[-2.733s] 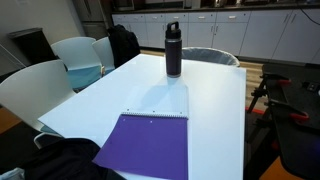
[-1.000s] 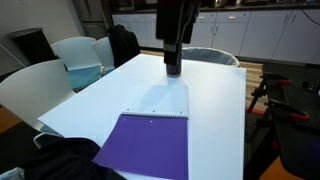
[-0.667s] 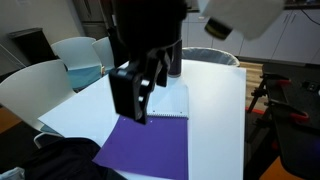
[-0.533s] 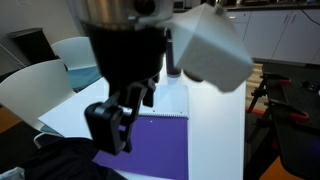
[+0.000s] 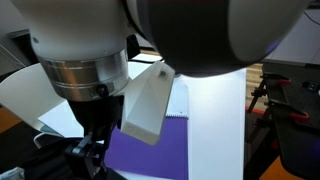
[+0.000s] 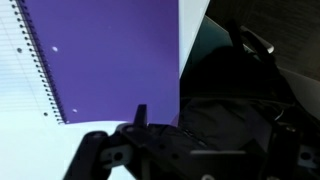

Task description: Close the purple book

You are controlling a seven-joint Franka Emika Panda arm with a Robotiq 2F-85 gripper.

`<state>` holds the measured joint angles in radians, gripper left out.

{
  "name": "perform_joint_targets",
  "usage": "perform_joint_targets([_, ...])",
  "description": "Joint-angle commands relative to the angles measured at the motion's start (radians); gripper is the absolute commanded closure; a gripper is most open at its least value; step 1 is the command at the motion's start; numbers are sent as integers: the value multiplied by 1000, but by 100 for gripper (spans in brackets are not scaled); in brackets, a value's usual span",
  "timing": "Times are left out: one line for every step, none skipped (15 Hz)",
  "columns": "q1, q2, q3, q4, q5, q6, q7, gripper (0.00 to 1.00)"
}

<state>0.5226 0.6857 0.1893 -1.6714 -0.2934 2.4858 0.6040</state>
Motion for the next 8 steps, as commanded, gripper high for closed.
perform_joint_targets([54, 87, -59, 116, 11, -21, -54, 0])
perform_joint_targets([66, 108, -72, 140, 12, -23, -60, 0])
perform_joint_targets([78, 126, -86, 162, 10, -27, -68, 0])
perform_joint_targets([90, 145, -99, 183, 8, -27, -71, 0])
perform_joint_targets([100, 162, -109, 203, 7, -24, -81, 0])
perform_joint_targets([107, 180, -116, 220, 10, -20, -96, 0])
perform_joint_targets([113, 197, -123, 235, 13, -16, -105, 0])
perform_joint_targets([120, 212, -132, 248, 16, -19, -112, 0])
